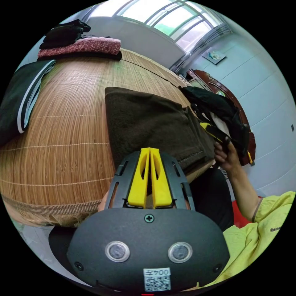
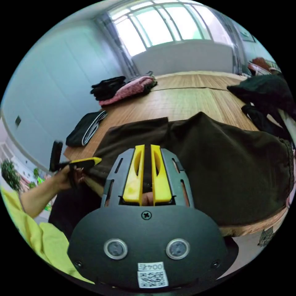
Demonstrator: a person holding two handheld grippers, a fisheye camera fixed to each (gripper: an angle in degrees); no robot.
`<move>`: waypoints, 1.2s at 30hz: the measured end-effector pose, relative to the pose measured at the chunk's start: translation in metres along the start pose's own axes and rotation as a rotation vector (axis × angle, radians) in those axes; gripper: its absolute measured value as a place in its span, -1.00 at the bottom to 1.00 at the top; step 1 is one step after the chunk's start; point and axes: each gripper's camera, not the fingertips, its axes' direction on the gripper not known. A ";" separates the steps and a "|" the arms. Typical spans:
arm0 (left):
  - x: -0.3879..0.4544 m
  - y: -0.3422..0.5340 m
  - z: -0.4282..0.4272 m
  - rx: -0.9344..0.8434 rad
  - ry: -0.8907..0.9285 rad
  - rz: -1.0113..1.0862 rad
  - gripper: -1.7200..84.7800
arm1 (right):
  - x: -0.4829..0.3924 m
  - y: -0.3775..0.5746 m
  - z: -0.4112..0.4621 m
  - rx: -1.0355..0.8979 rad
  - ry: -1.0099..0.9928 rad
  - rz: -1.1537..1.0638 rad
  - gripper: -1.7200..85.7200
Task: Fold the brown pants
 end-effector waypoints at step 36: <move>-0.150 -0.172 -0.023 -0.229 0.414 -0.420 -0.50 | -0.324 0.108 0.062 0.136 0.475 -0.650 -0.79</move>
